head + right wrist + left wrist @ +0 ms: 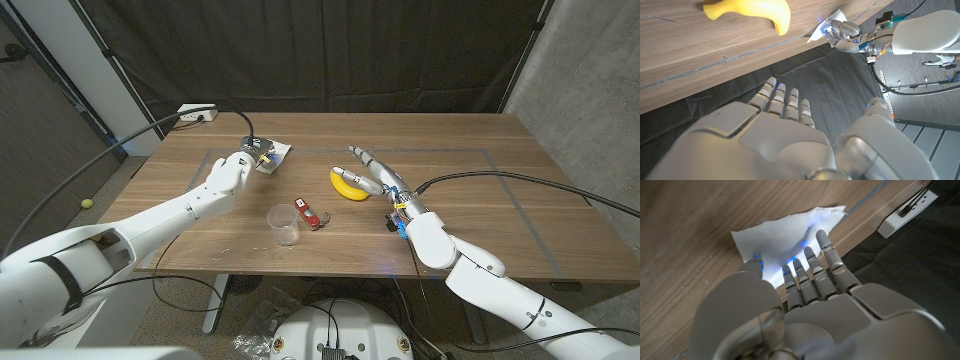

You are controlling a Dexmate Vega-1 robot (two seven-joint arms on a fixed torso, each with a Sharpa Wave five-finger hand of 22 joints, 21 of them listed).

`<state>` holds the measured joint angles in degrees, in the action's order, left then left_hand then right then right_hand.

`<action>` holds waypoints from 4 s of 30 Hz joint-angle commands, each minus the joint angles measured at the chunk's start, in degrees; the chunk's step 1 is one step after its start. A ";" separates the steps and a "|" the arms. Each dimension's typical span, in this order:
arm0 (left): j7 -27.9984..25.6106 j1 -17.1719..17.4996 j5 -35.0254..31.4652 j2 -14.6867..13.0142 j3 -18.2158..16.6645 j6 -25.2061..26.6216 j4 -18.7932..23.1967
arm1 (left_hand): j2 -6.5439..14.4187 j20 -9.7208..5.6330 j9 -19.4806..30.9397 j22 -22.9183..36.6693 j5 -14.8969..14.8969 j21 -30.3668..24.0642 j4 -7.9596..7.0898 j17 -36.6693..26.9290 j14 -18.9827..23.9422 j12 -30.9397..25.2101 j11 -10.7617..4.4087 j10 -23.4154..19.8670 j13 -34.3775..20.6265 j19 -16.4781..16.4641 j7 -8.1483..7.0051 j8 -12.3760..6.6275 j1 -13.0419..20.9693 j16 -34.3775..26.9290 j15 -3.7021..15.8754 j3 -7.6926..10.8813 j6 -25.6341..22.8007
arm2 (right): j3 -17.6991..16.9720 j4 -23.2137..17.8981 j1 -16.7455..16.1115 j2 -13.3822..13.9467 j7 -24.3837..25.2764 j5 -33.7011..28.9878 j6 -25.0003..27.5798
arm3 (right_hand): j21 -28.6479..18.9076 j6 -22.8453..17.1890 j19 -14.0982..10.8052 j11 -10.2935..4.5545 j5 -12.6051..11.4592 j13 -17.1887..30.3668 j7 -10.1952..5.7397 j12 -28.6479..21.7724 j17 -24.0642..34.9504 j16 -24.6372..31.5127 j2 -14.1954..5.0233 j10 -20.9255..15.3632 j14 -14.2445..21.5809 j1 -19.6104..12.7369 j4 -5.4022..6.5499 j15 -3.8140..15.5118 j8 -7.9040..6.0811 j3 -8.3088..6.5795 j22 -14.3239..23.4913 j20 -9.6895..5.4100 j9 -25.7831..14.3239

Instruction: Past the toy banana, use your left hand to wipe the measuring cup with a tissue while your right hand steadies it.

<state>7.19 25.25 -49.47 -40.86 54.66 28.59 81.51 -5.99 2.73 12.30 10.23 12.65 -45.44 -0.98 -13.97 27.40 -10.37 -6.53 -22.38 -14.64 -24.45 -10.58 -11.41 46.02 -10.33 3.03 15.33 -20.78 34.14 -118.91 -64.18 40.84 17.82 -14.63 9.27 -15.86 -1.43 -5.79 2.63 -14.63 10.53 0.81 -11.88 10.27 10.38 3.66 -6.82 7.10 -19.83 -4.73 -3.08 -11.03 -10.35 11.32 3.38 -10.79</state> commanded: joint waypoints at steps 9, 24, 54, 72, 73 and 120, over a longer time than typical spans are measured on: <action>8.73 -1.25 1.50 -0.87 -1.93 3.62 4.86 | -0.18 7.11 0.36 -0.28 1.55 6.60 -1.18 1.15 -15.74 -0.29 2.54 16.21 0.49 4.80 -1.46 1.24 -2.97 0.00 -3.19 -2.56 19.07 | -0.30 0.84 0.31 -0.26 -0.36 0.18 -0.78 | 0.08 -0.56 -0.04 -0.03 -0.45 0.27 -0.37 -0.31 0.05 0.25 -0.15 -0.26 0.21 0.22 -0.11 0.12 -0.32 0.24 0.27 -0.35 -0.08; 19.54 -10.67 6.37 4.25 3.75 -6.95 -9.88 | 1.02 4.28 -0.36 -0.40 2.06 10.55 1.73 3.10 -12.45 -3.29 1.33 11.07 2.32 1.82 -0.19 -2.52 2.40 -2.28 -0.94 -1.53 14.14 | -1.14 0.25 -0.18 -0.22 -0.38 0.33 -0.08 | 0.16 -0.70 -0.08 0.02 -0.52 0.27 -0.51 -0.42 0.09 0.32 -0.13 -0.54 0.35 0.63 0.08 0.23 -0.34 0.53 0.28 -0.32 -0.07; -7.85 -4.79 5.78 3.23 1.27 -7.82 -8.32 | 12.06 -7.44 -0.90 1.21 -2.64 6.63 9.91 -0.26 39.93 -9.85 -4.54 -43.10 1.37 -15.93 7.84 -15.49 21.07 -11.17 10.40 10.08 -37.39 | -1.54 0.54 0.99 -0.45 -2.51 0.04 1.48 | 0.33 -0.42 -0.11 -0.09 -0.73 0.27 -0.31 -0.23 0.07 0.19 -0.57 -0.08 0.07 0.68 0.17 0.15 -0.19 0.65 0.29 -0.43 -0.07; -28.01 -0.35 6.17 2.95 -2.95 -14.10 -7.07 | 11.70 -8.22 -0.93 1.40 -2.66 5.25 9.64 -1.04 41.37 -10.51 -4.53 -44.32 0.34 -16.24 8.32 -15.69 21.41 -11.04 10.38 10.10 -38.69 | -1.65 -4.38 -4.94 0.76 -1.31 0.11 2.81 | -0.29 -0.45 -2.84 -0.11 -1.40 0.30 1.57 -0.38 -0.04 0.55 -0.53 -0.23 1.27 -2.15 -1.46 0.93 -0.49 0.27 0.11 -2.03 -0.10; -28.49 -0.25 6.08 2.95 -3.05 -14.24 -6.94 | 11.69 -8.24 -0.93 1.41 -2.66 5.22 9.64 -1.06 41.39 -10.52 -4.53 -44.32 0.31 -16.19 8.36 -15.67 21.42 -11.03 10.38 10.10 -38.65 | -1.46 -4.74 -5.19 0.82 -1.30 -0.15 3.27 | -0.45 -0.57 -3.44 -0.06 -1.51 0.31 1.75 -0.42 -0.05 0.60 -0.48 -0.30 1.55 -2.61 -1.72 1.17 -0.55 0.22 0.08 -2.52 -0.11; -38.39 0.52 25.25 9.13 -14.15 -39.74 -12.02 | 11.31 -8.73 -0.86 1.47 -2.67 3.00 9.30 -2.45 42.25 -10.75 -4.40 -44.26 -1.50 -15.61 9.21 -15.34 21.95 -10.21 10.22 10.22 -39.39 | 3.99 4.94 -10.50 -5.77 5.15 7.25 -11.60 | -0.76 -4.38 -8.11 0.37 -3.61 0.46 3.49 -1.07 -0.09 0.15 0.94 -2.38 2.86 -10.95 -4.45 2.56 -1.81 -0.17 -0.28 -2.34 -0.43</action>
<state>-32.84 27.35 -29.35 -34.64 42.64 -5.61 72.64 5.19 -3.78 11.35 11.60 10.29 -42.05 8.61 -16.12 69.29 -20.79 -7.79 -63.05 -15.86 -40.21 -2.73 -26.71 67.72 -20.71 13.19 25.31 -58.76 37.92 -118.34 -73.66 37.92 21.74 -10.23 3.50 -16.81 -5.33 -13.77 2.93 -17.90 10.80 4.10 -12.77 10.14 10.59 4.72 -8.57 10.06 -29.80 -9.09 -0.73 -12.76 -9.97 10.92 1.31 -11.09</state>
